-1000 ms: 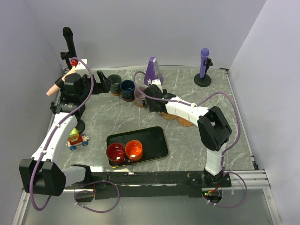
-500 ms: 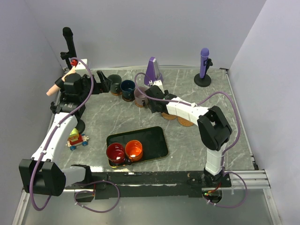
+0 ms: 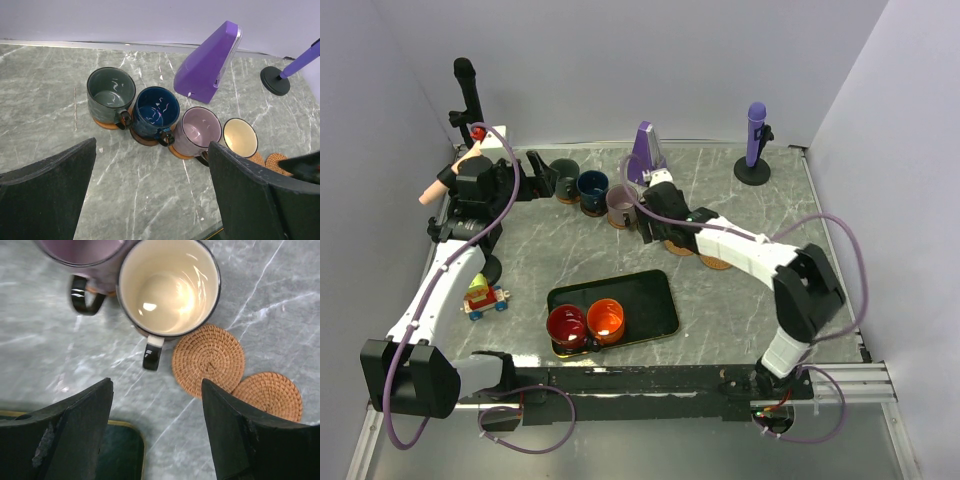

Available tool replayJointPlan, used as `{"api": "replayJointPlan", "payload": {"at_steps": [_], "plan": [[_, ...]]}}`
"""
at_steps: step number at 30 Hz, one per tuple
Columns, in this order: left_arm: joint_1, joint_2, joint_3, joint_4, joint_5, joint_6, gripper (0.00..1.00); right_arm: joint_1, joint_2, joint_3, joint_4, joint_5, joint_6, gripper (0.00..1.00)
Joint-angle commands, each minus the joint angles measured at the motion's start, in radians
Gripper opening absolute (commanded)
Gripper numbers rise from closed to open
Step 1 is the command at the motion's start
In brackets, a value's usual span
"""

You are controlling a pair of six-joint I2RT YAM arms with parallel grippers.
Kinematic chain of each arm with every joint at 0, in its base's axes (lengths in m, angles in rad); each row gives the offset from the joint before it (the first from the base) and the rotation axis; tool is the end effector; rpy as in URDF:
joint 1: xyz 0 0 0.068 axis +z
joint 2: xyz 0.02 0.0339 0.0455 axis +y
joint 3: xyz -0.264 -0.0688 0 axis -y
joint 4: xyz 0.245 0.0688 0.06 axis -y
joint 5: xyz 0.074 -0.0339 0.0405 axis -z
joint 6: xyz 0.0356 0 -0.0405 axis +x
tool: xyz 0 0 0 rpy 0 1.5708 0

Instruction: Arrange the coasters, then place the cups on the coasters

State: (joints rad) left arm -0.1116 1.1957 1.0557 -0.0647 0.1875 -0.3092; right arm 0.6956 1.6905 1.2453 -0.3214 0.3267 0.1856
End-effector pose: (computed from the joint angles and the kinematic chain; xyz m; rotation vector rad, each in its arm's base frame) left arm 0.2785 -0.0379 0.3622 -0.0403 1.7955 -0.4690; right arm 0.2960 0.2322 0.2495 -0.4211 2.2497 0.0737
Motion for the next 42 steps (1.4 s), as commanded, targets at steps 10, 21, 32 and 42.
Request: {"api": "replayJointPlan", "payload": {"at_steps": [10, 21, 32, 42], "plan": [[0.004, -0.025, 0.013, 0.052, 0.029, -0.018, 0.97, 0.202, -0.304, -0.13, -0.113, -0.115, 0.261, 0.73], [-0.005, -0.015, 0.001, 0.055, 0.049, -0.041, 0.97, 0.427, -0.236, -0.11, -0.22, -0.074, 0.449, 0.67], [-0.036, -0.004, 0.003, 0.051, 0.02, -0.024, 0.96, 0.489, -0.134, -0.122, -0.166, -0.106, 0.491, 0.48], [-0.043, -0.015, 0.003, 0.049, 0.001, -0.008, 0.97, 0.486, -0.091, -0.089, -0.166, -0.106, 0.254, 0.0]]}}
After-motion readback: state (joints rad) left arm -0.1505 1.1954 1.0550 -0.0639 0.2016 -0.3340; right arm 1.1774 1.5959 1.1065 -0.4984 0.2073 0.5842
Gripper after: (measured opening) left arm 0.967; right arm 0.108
